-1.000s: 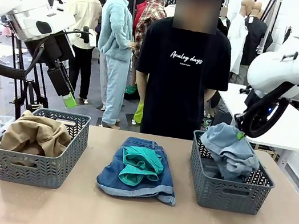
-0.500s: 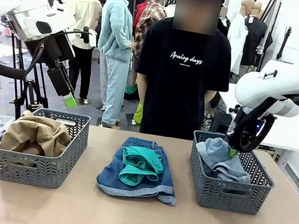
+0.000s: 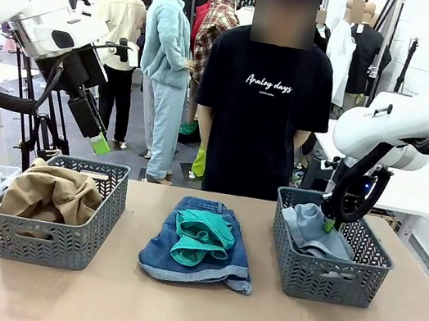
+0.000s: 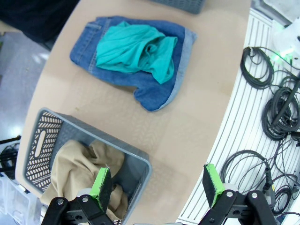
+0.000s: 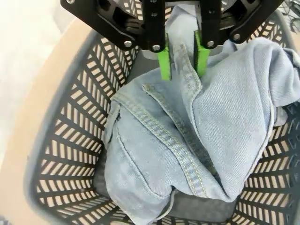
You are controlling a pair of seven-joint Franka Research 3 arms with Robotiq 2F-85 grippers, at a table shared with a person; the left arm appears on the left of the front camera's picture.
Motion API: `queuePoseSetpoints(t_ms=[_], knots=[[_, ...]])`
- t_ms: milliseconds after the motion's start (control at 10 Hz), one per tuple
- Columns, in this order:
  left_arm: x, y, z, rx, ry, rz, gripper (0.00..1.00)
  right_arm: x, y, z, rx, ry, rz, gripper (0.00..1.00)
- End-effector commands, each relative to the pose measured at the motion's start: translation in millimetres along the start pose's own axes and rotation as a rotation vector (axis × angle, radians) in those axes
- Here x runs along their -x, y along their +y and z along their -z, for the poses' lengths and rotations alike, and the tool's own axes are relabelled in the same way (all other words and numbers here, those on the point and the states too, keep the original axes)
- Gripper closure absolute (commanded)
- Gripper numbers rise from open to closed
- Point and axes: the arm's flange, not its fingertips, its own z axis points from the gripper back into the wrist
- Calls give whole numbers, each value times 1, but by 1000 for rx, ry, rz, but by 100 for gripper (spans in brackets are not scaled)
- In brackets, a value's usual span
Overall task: Sort the tops and bottoms.
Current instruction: Sort the clothes according to human instructions.
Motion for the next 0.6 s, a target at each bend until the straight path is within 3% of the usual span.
queuePoseSetpoints(t_ms=[0, 100, 200, 500], knots=[[0, 0, -2, -1, 13, 2, 0, 11, -1, -17, -3, -28, 14, 26], [0, 0, -2, -1, 13, 2, 0, 15, 1, -24, 4, -43, 15, 7], [0, 0, -2, -1, 13, 2, 0, 19, 2, -28, 10, -52, 21, 0], [0, 0, -2, -1, 13, 2, 0, 14, 4, -36, -6, -25, 96, 0]])
